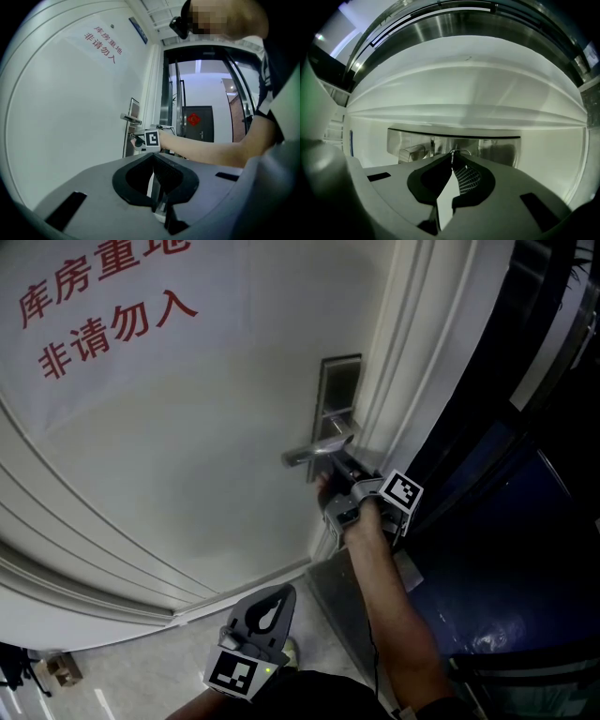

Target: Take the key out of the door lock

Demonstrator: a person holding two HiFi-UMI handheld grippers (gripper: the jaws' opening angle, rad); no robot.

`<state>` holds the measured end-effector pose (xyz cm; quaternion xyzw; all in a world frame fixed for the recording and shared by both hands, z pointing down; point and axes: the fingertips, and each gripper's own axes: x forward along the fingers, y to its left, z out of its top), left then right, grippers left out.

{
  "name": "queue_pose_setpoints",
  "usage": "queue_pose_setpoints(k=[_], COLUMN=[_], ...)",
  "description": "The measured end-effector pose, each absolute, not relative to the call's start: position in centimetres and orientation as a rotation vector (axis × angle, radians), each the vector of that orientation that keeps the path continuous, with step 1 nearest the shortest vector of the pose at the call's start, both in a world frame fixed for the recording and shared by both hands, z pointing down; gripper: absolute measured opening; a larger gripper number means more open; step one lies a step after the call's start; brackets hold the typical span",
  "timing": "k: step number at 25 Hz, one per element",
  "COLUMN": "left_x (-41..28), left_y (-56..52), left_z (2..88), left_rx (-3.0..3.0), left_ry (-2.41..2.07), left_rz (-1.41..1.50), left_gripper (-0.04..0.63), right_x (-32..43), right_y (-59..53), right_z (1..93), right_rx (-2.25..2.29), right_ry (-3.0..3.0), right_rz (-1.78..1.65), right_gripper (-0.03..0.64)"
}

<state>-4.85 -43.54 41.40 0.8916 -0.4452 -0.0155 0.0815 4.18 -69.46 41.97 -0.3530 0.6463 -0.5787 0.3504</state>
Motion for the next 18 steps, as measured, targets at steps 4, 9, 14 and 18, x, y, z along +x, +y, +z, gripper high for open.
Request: queue_pose_setpoints(k=[4, 9, 14, 18], left_x=[-4.7, -4.6, -3.9, -3.3], left_y=[-43.3, -43.3, -43.2, -43.0], left_z=[41.2, 41.2, 41.2, 41.1], left_rx=[2.663, 2.664, 2.670, 2.673], left_ry=[-1.332, -1.336, -1.329, -1.323], left_rz=[-0.050, -0.054, -0.050, -0.043], left_gripper=[0.006, 0.006, 0.006, 0.006], right_x=[4.2, 4.6, 4.8, 5.1], right_y=[-69.3, -68.4, -67.9, -67.3], right_z=[41.9, 41.8, 42.0, 42.2], right_rx=[-0.920, -0.906, -0.888, -0.881], right_ry=[1.681, 1.685, 1.689, 1.681], right_rz=[-1.499, -1.503, -1.528, -1.541], right_gripper=[0.023, 0.021, 0.021, 0.020])
